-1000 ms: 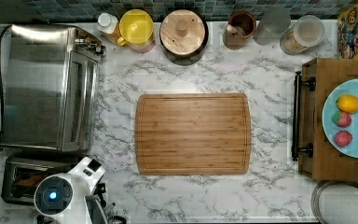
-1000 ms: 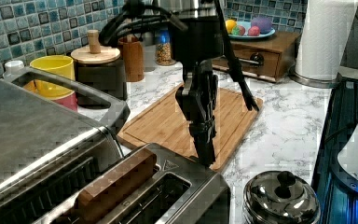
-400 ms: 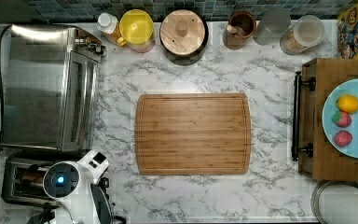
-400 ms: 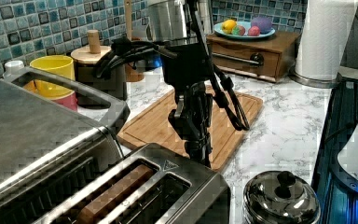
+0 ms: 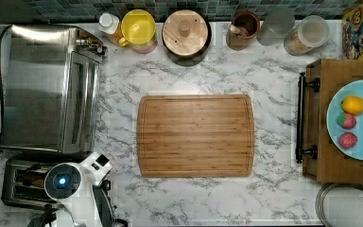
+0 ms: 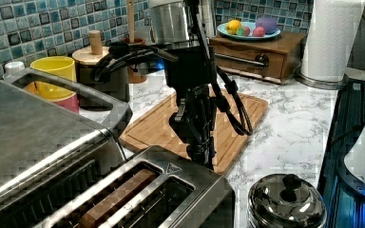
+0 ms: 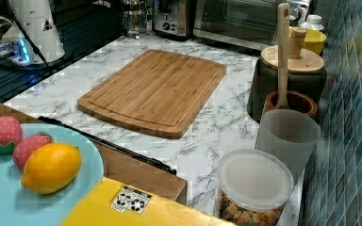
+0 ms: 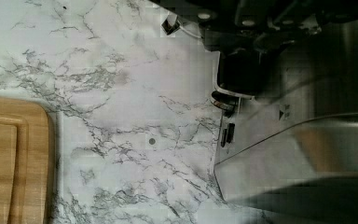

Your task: Turn on the toaster.

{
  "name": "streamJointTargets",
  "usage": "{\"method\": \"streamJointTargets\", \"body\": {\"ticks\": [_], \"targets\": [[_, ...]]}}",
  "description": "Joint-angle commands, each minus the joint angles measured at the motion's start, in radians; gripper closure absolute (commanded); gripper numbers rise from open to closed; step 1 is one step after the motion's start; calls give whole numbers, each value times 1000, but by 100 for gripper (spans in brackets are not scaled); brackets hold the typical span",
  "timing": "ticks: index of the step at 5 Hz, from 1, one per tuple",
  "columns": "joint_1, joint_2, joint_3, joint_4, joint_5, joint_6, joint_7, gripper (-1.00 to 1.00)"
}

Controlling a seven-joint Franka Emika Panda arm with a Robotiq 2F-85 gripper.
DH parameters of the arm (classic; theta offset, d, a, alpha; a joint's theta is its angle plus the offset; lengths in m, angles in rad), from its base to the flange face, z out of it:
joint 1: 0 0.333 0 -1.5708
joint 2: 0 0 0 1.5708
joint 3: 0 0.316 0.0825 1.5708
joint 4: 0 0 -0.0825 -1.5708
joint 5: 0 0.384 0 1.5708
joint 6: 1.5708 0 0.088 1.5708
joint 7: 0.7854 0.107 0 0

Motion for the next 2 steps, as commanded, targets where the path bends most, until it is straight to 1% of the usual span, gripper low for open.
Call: {"method": "streamJointTargets", "body": {"ticks": [1,2], "targets": [[-9,223,2,-45,-24,113,83,100],[-20,181,-5,-67,-21,131,91,100]]}}
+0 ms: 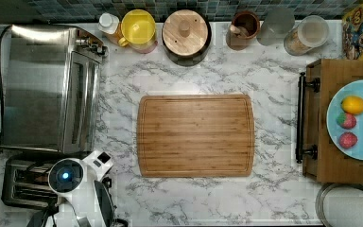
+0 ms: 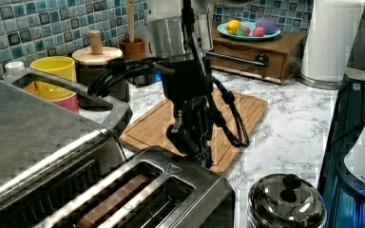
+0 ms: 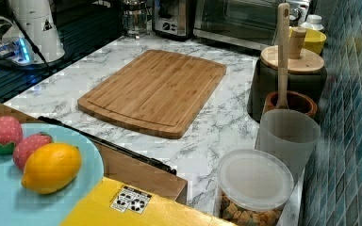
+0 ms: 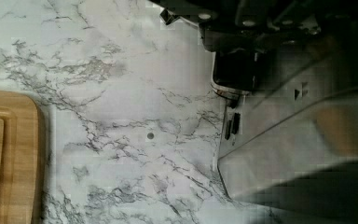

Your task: Turn on the toaster.

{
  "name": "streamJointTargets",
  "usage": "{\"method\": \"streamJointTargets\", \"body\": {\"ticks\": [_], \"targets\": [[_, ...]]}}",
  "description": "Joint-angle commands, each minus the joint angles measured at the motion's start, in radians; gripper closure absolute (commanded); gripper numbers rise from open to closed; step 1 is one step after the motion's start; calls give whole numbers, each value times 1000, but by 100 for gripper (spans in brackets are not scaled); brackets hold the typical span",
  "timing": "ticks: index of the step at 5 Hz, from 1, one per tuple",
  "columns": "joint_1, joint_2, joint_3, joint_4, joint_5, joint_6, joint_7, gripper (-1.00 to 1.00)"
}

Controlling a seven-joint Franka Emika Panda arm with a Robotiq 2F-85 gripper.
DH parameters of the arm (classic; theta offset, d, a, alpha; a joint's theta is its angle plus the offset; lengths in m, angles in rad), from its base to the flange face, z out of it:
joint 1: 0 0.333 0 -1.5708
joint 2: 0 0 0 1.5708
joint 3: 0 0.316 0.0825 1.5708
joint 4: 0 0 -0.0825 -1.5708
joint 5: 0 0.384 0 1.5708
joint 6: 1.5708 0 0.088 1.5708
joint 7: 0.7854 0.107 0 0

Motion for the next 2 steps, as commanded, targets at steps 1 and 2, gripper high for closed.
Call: {"method": "streamJointTargets", "body": {"ticks": [1,2], "targets": [[-23,86,-36,-41,-84,26,100,100],[-25,86,-33,-41,-85,26,100,100]]}}
